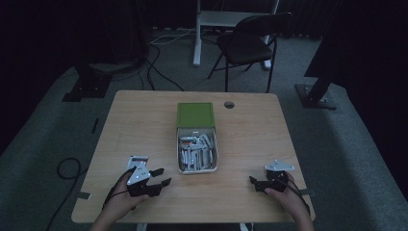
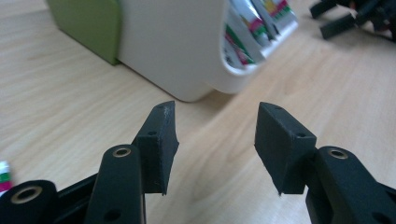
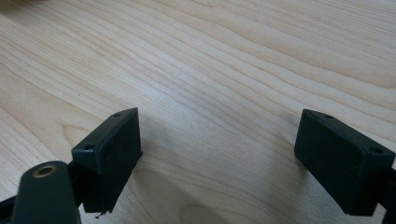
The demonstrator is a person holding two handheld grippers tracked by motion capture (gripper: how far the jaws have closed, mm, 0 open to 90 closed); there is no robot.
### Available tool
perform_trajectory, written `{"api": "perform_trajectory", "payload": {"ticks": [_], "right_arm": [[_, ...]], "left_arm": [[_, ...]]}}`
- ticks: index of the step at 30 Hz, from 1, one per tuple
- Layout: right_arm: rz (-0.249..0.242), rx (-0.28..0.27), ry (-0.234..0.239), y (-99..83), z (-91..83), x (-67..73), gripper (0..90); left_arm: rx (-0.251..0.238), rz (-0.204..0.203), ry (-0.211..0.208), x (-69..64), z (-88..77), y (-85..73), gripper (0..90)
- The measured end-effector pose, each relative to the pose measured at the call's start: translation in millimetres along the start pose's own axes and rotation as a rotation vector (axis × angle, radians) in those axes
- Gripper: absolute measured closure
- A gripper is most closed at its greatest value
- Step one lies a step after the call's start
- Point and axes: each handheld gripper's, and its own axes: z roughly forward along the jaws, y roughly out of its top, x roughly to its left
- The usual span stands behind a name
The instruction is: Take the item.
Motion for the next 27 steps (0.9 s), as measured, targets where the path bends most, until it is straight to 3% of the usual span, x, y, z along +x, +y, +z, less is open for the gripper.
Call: {"api": "perform_trajectory", "payload": {"ticks": [4,12,17,22,27], "right_arm": [[0.0,0.0,0.0,0.0,0.0,0.0,14.2],[-0.003,0.0,0.002,0.0,0.2,0.1,13.8],[-0.003,0.0,0.002,0.0,0.2,0.1,13.7],[-0.002,0.0,0.002,0.0,0.2,0.1,13.7],[-0.003,0.0,0.002,0.0,0.2,0.1,13.6]], "left_arm": [[0.019,0.034,-0.033,-3.5,2.9,-0.9,41.5],[0.074,0.05,-0.091,-10.0,8.3,-3.8,32.1],[0.104,0.083,-0.069,-10.3,11.1,-6.8,20.1],[0.125,0.093,-0.067,-11.8,14.1,-9.8,17.7],[0.158,0.119,-0.038,-13.7,19.0,-12.6,17.7]]}}
